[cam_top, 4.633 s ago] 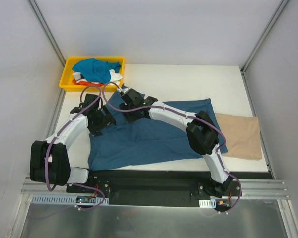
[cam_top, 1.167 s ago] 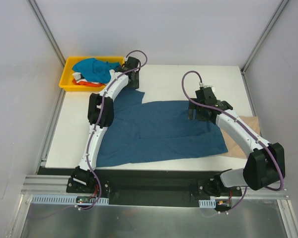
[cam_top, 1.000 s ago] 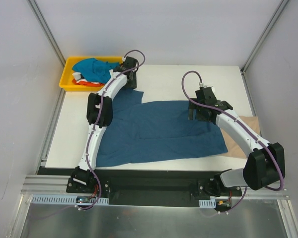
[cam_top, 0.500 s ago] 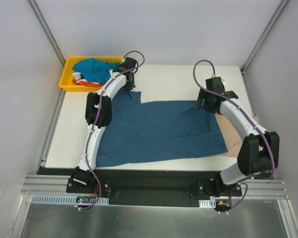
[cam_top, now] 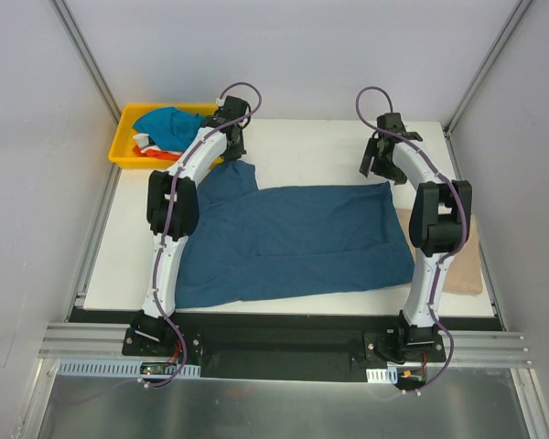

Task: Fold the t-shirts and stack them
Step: Fold the tshirt

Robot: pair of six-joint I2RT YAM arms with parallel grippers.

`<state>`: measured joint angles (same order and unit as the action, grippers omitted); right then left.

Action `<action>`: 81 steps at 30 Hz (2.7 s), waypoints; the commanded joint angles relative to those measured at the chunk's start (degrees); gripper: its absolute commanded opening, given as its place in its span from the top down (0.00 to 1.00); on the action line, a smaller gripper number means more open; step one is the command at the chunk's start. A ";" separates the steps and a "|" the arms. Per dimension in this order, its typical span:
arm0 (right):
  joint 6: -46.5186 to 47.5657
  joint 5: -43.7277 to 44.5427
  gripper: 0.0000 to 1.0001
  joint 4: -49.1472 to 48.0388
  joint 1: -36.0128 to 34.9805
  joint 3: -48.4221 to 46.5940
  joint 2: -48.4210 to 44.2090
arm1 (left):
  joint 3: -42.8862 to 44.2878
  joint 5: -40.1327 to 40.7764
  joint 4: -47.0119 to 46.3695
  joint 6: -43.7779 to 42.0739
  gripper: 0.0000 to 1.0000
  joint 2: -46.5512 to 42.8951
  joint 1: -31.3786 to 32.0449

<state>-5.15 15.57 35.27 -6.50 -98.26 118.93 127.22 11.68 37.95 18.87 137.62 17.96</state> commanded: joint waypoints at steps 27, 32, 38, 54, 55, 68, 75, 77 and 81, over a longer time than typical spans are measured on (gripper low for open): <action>3.21 0.42 0.90 11.58 2.81 -15.91 12.73 | -5.58 6.95 1.86 2.57 1.00 -8.33 1.64; 4.79 -0.54 0.99 9.56 2.64 -14.34 9.65 | -7.95 8.09 2.04 2.92 1.00 -10.61 1.65; 6.46 -3.61 0.99 6.40 2.55 -8.10 2.80 | -13.65 7.83 2.21 5.20 1.00 -14.91 1.82; 7.52 -2.99 0.99 2.18 2.37 9.57 -14.34 | -36.15 16.17 5.19 16.10 1.00 -34.43 7.70; 7.61 -3.70 0.99 1.57 2.37 10.19 -15.56 | -37.64 16.79 5.63 16.63 1.00 -36.18 8.06; 8.22 -3.71 0.99 1.21 2.37 15.90 -23.66 | -48.64 19.78 13.10 25.68 1.00 -47.88 13.59; 7.70 -3.98 0.99 1.30 2.37 19.59 -27.52 | -53.20 20.31 16.53 29.37 1.00 -54.03 16.14; 7.78 -3.45 0.99 1.30 2.37 20.47 -28.14 | -54.26 19.78 17.32 31.48 1.00 -55.17 17.11; 8.22 -3.27 0.99 1.38 2.37 20.48 -28.41 | -57.86 18.91 18.21 34.47 1.00 -57.37 18.61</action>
<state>2.22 11.31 36.82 -3.95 -77.58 93.23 72.36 30.26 52.34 48.60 83.29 35.05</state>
